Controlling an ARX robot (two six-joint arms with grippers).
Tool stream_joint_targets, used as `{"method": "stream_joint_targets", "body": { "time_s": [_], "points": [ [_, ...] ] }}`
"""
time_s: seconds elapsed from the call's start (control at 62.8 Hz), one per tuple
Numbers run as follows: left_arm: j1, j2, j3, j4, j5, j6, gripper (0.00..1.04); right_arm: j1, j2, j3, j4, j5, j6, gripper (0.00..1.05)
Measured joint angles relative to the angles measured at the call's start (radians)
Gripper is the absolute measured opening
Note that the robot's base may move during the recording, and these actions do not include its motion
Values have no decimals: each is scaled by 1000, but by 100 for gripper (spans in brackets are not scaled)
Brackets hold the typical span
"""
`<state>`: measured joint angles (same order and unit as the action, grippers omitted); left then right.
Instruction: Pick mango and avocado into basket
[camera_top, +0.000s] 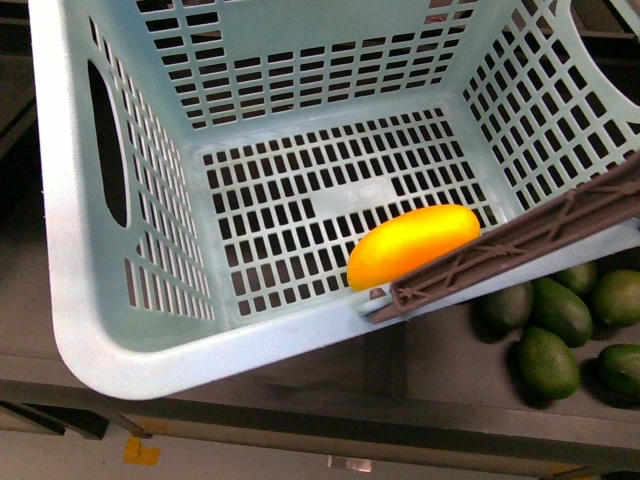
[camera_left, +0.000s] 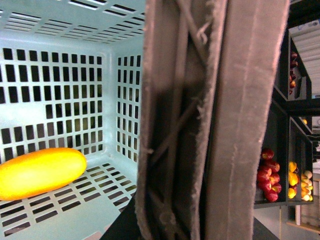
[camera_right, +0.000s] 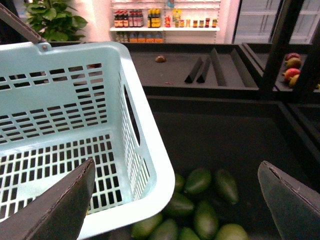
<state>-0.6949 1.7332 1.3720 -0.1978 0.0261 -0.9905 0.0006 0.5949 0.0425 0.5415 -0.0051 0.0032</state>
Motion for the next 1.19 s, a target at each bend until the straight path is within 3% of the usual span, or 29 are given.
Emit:
{"method": "stream_joint_targets", "body": {
  "time_s": [0.175,0.35,0.462,0.51,0.605,0.669,0.86,1.035,1.195],
  "points": [
    [13,-1,0,0,-30,11,14,0,1,0,0,0,0,96],
    [4,-1,0,0,0,8,14,2,2,3,-10,18,10,96],
    [-2,-1,0,0,4,3,14,-23,103,191,-470,249,226,96],
    [-8,-1,0,0,8,1,14,-89,163,258,-626,247,293,96],
    [-10,-1,0,0,14,-3,14,-217,256,285,-629,155,292,96],
    [-10,-1,0,0,5,-4,14,-384,402,327,-484,12,164,96],
    [-3,-1,0,0,-5,0,14,-634,716,403,-257,-198,-259,96],
    [-3,-1,0,0,1,-1,14,-744,1035,469,-163,-288,-661,96],
    [-5,-1,0,0,3,-2,14,-752,1323,576,-113,-239,-937,96]
  ]
}}
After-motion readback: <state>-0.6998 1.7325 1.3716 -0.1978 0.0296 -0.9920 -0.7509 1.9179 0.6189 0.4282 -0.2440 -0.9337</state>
